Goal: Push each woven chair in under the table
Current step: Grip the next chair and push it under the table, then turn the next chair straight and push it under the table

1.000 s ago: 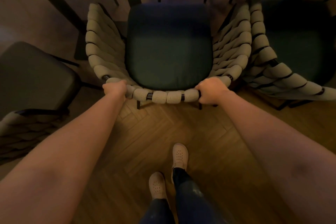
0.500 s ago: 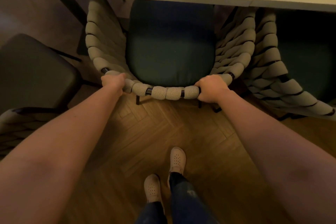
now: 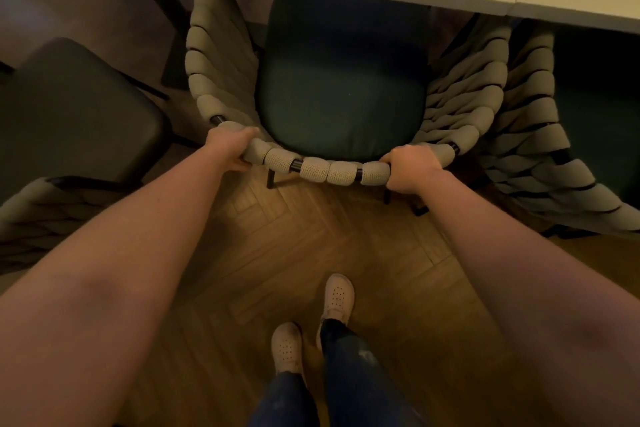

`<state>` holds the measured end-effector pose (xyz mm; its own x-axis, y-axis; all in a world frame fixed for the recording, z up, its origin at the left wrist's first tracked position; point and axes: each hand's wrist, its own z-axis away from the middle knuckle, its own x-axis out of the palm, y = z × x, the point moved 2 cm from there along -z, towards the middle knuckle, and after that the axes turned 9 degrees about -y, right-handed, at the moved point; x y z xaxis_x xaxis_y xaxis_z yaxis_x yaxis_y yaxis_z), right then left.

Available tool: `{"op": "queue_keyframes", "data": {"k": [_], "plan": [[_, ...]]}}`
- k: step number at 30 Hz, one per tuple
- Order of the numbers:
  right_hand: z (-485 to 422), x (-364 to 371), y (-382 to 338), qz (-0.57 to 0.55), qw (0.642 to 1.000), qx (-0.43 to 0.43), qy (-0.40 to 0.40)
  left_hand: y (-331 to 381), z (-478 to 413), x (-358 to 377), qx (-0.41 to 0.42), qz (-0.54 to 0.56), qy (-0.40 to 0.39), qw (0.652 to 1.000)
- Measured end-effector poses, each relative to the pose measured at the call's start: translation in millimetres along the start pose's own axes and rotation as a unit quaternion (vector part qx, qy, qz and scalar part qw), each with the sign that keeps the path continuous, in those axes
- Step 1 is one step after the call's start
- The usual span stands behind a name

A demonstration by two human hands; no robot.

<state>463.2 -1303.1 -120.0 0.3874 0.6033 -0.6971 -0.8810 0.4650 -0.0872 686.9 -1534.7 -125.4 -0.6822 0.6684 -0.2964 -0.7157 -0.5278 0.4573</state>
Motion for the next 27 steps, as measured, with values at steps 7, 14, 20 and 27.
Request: {"op": "queue_keyframes", "data": {"k": [7, 14, 20, 27], "plan": [[9, -11, -48, -0.073, 0.996, -0.011, -0.055, -32, 38, -20, 0.079, -0.093, -0.045, 0.991], [21, -21, -215, -0.08, 0.984, -0.121, 0.108, -120, 83, -99, 0.14, -0.264, 0.018, 0.954], [22, -10, -372, -0.04, 0.981, -0.165, 0.097, -204, 111, -234, 0.265, -0.364, 0.137, 0.882], [26, 10, -566, -0.038, 0.972, -0.212, 0.094, -306, 112, -428, 0.298, -0.463, 0.243, 0.799]]}}
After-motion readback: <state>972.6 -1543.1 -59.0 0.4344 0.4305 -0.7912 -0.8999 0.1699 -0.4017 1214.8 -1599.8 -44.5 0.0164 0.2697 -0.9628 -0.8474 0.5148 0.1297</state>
